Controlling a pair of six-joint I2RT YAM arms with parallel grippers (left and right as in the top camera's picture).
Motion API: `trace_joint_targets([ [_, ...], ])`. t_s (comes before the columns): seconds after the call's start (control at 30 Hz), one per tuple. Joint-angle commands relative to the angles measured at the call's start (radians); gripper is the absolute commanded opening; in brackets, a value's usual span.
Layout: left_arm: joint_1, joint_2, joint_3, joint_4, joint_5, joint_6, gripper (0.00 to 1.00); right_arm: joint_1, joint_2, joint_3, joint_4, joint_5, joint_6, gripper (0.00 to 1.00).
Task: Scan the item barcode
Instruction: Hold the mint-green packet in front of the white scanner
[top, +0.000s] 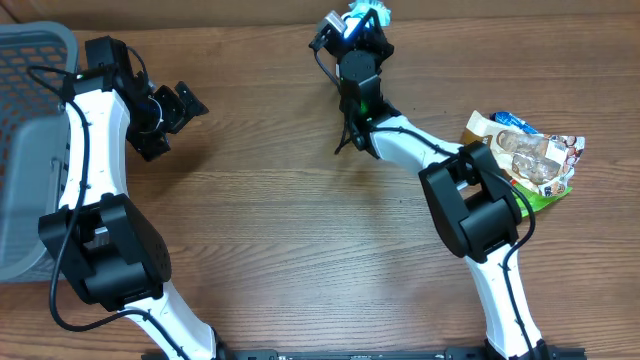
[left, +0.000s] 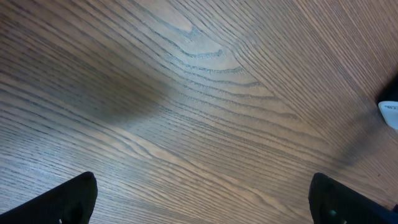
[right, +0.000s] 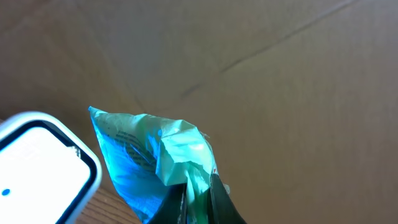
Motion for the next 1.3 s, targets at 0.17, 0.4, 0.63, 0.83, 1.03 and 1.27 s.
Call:
trace_joint_targets([
  [0.17, -0.002, -0.010, 0.009, 0.000, -0.005, -0.014, 1.00, 0.000, 0.061, 0.008, 0.023, 0.017, -0.005, 0.04],
  [0.4, -0.002, -0.010, 0.010, 0.000, -0.005, -0.014, 1.00, 0.000, 0.070, 0.008, 0.029, 0.018, -0.006, 0.04],
  [0.63, -0.003, -0.010, 0.010, 0.000, -0.005, -0.014, 1.00, 0.002, 0.070, 0.008, 0.063, 0.024, -0.069, 0.04],
  [0.83, -0.003, -0.010, 0.009, 0.000, -0.005, -0.014, 1.00, 0.013, 0.070, 0.008, 0.260, -0.003, -0.259, 0.04],
  [1.03, -0.003, -0.010, 0.009, 0.000, -0.005, -0.014, 1.00, 0.014, 0.070, 0.008, 0.222, -0.034, -0.280, 0.04],
  [1.27, -0.003, -0.010, 0.009, 0.000, -0.005, -0.014, 1.00, 0.013, 0.083, 0.008, 0.159, -0.045, -0.257, 0.04],
])
